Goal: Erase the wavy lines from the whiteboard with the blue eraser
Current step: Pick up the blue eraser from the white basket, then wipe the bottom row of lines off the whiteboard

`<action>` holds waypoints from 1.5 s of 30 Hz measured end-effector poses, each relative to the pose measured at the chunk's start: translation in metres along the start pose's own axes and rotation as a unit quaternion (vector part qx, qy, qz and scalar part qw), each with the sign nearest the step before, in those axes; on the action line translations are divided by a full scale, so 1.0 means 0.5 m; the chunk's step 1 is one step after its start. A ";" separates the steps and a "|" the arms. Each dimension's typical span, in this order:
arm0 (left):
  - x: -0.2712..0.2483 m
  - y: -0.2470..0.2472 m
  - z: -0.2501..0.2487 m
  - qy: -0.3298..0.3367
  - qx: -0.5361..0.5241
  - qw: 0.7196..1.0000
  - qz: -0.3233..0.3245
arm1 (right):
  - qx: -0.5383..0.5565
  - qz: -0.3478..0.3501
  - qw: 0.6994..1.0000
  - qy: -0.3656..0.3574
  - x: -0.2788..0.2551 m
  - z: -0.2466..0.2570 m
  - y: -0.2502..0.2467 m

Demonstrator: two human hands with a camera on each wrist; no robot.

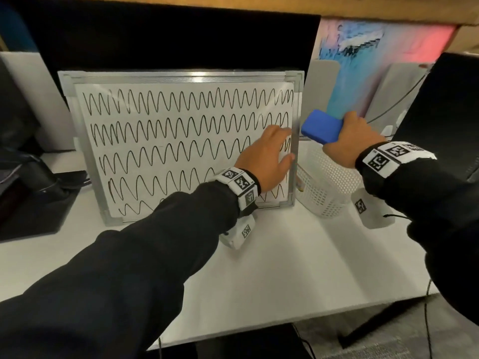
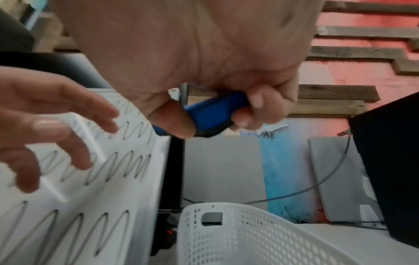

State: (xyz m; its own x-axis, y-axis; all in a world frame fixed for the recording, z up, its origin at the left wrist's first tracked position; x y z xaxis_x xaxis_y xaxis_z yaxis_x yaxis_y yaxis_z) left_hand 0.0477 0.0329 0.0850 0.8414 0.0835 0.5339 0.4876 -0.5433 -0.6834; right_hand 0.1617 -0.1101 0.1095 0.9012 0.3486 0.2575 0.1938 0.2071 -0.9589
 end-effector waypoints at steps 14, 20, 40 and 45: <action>-0.113 -0.258 0.085 -0.060 -0.012 0.978 -0.199 | 0.131 -0.070 0.952 -0.267 -0.144 0.335 -0.033; -0.211 -0.340 0.193 -0.086 0.015 0.970 -0.228 | 0.130 -0.032 0.922 -0.364 -0.204 0.475 0.029; -0.554 -0.326 0.698 -0.500 -0.331 0.725 -0.338 | 0.025 0.116 0.845 -0.521 -0.350 0.729 0.306; -0.568 -0.309 0.696 -0.486 -0.407 0.684 -0.359 | 0.014 0.098 0.839 -0.535 -0.362 0.748 0.314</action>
State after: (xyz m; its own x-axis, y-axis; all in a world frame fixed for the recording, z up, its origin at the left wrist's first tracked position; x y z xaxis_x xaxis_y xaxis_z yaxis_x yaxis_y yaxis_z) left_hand -0.1856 0.3838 -0.1344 0.4025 0.8752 -0.2682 0.8987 -0.3221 0.2976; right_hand -0.1156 0.2011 -0.0433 0.0477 0.9965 0.0692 0.0595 0.0663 -0.9960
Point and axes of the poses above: each hand's wrist, its own x-axis towards the middle knuckle, its own y-axis out of the palm, z = x × y, the point moved 10 cm from there along x, towards the middle knuckle, and after that the axes turned 8 degrees about -x, right-handed, at the moved point
